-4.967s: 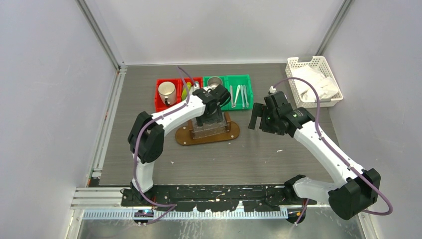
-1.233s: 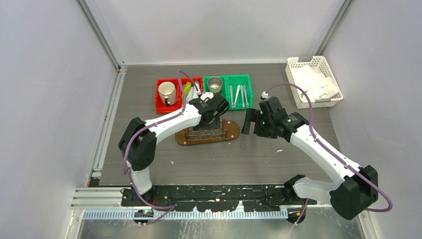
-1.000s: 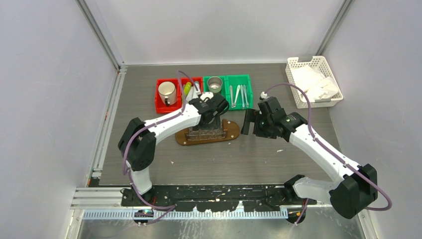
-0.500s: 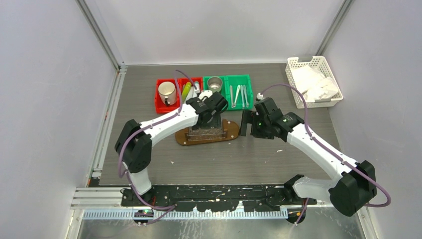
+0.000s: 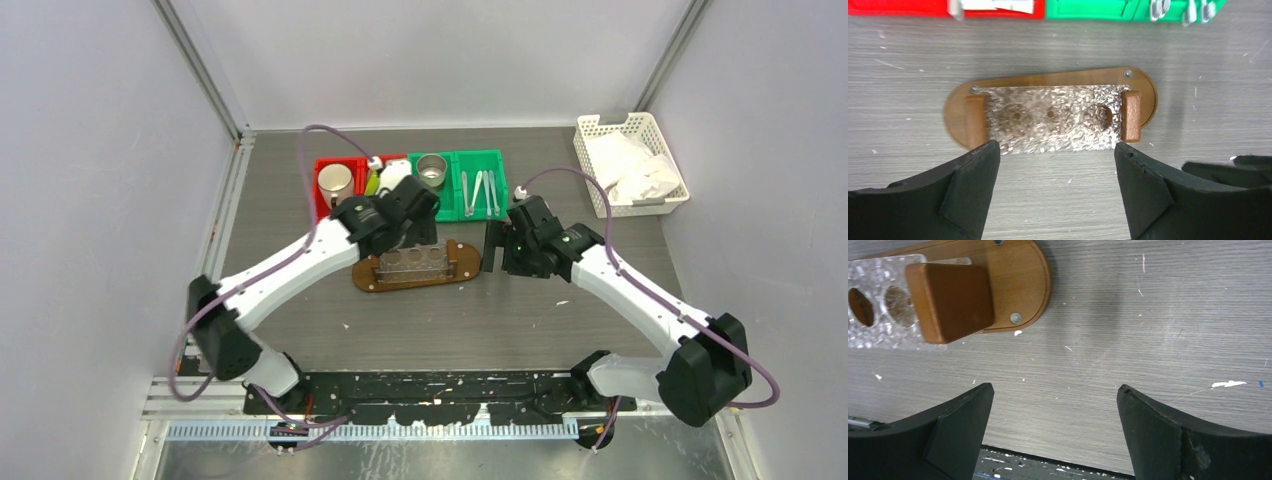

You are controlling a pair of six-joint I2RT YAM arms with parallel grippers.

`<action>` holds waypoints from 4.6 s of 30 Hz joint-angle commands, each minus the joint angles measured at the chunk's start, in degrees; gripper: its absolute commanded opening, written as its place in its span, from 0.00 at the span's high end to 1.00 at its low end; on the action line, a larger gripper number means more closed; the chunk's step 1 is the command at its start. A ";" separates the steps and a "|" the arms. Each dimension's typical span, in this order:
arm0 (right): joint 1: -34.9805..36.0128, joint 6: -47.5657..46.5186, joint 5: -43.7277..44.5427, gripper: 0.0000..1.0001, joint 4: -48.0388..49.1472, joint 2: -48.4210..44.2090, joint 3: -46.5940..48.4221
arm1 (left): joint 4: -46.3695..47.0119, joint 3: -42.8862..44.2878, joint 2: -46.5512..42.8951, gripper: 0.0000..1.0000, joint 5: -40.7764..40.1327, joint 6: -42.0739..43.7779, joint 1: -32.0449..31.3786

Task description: Prepare toiletry sets of a toothbrush and toothpaste on the tray

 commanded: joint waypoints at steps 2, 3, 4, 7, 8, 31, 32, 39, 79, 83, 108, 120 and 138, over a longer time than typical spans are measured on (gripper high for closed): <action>-0.48 -0.50 3.87 0.00 1.79 3.96 3.90 | 7.25 -12.86 -16.25 0.10 -8.52 4.74 1.31; -0.79 -0.73 3.95 0.00 1.74 4.94 5.02 | 10.45 -15.88 -18.74 0.10 -7.87 5.40 2.86; -1.33 -0.91 4.05 0.01 1.54 6.11 6.24 | 11.89 -18.05 -21.51 0.07 -6.22 5.64 6.21; -3.29 -1.78 3.26 0.11 0.59 9.96 11.27 | 14.07 -21.67 -24.40 0.00 2.04 6.85 15.87; -3.93 -1.99 2.82 0.20 0.11 11.15 13.99 | 14.28 -22.15 -24.64 0.00 4.23 7.54 18.26; -5.09 -8.90 3.19 0.44 -10.81 44.10 61.32 | 19.56 -10.34 -5.48 0.04 9.52 18.53 34.53; -5.25 -8.70 2.72 0.44 -11.12 45.97 63.28 | 20.01 -10.02 -5.08 0.06 8.46 18.77 34.75; -5.92 -5.37 -2.07 0.46 -11.24 57.33 74.80 | 22.68 -5.73 1.78 0.20 6.77 19.72 36.27; -4.71 2.22 -0.59 0.99 -6.46 66.77 84.58 | 27.52 -8.51 3.89 0.23 11.45 20.32 38.64; -4.63 -0.56 0.54 0.99 -7.34 58.80 82.08 | 26.95 -6.77 7.54 0.23 10.58 20.11 38.61; 0.55 -5.70 11.51 0.99 -16.36 1.05 18.34 | 23.90 1.76 17.25 0.35 6.97 19.21 39.41; 0.50 -7.08 11.49 0.99 -13.74 4.72 11.94 | 24.86 -2.12 11.04 0.25 5.51 17.97 39.50; 0.51 -5.38 9.19 0.99 -5.97 7.82 2.20 | 22.77 7.97 22.04 0.48 5.77 18.65 40.11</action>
